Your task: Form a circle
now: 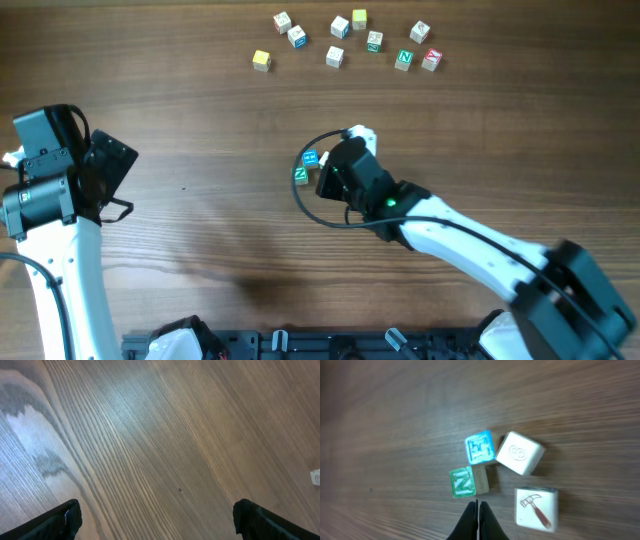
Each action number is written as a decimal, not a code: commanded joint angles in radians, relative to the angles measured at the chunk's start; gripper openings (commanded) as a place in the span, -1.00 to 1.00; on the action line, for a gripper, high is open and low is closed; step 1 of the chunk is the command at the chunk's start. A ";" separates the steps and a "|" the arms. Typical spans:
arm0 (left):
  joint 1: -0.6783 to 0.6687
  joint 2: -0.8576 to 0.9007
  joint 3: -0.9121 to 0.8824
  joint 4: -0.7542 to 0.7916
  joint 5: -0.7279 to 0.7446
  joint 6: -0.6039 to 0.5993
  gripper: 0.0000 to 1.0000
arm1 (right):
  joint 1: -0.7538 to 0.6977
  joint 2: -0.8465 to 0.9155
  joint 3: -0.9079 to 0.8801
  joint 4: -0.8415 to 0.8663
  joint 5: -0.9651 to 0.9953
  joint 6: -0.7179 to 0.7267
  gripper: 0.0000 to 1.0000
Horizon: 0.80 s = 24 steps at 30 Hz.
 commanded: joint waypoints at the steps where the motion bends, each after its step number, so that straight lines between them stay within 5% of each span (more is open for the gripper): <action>1: 0.007 0.004 0.007 0.002 -0.013 -0.013 1.00 | 0.004 -0.068 -0.002 -0.147 0.185 0.165 -0.91; 7: 0.007 0.004 0.007 0.002 -0.013 -0.013 1.00 | 0.004 0.014 -0.004 -0.225 0.079 0.212 -0.91; 11: 0.007 0.004 0.007 0.002 -0.013 -0.013 1.00 | 0.004 0.040 -0.004 -0.312 0.079 0.398 -0.91; 24: 0.007 0.004 0.007 0.002 -0.013 -0.013 1.00 | -0.004 0.138 -0.004 -0.208 -0.014 0.399 -0.91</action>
